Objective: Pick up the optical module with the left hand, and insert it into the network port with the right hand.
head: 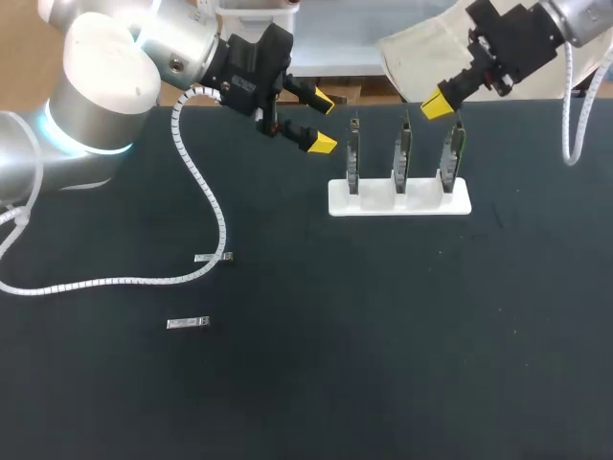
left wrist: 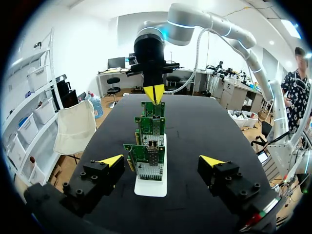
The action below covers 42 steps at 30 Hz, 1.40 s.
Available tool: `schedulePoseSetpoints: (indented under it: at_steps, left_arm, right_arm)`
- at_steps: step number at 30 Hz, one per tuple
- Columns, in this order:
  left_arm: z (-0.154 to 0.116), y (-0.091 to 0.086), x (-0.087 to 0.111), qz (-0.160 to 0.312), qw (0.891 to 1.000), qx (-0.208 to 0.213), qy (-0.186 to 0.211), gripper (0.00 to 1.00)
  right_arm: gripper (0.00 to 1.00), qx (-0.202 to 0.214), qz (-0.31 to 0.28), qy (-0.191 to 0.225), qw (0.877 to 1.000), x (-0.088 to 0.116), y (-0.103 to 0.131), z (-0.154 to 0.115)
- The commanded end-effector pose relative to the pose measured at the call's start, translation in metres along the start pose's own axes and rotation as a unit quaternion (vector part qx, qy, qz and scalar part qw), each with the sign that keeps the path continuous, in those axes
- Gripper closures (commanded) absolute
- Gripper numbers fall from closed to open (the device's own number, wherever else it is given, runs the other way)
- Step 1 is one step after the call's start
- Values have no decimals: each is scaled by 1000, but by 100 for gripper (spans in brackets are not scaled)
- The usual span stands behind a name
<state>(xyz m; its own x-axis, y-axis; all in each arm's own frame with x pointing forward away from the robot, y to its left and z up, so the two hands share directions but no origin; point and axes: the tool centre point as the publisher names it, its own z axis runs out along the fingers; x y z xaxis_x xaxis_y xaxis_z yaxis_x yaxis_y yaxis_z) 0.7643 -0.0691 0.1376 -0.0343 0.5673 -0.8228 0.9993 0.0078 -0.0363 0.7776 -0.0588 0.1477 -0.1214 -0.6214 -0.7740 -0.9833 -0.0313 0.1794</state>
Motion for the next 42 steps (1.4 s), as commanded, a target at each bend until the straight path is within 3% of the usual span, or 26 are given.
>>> schedulePoseSetpoints:
  at_steps: [1, 2, 34, 39, 42]
  left_arm:
    - [1, 1, -1, -1, 1000, 1, 2, 0]
    - [1, 1, -1, -1, 1000, 1, 2, 0]
    - [1, 1, -1, -1, 1000, 1, 2, 0]
    - [-18, -10, 7, 17, 998, -14, 61, 0]
    - [-38, -22, 20, 15, 997, -30, 74, 0]
  right_arm:
    - [55, 13, -2, 7, 1000, -1, 2, 2]
    - [0, 13, -2, 7, 1000, -1, 2, 2]
    - [0, 13, -2, 7, 1000, -1, 2, 2]
    - [0, 13, -2, 7, 1000, -1, 2, 2]
    - [0, 13, -2, 7, 1000, -1, 2, 2]
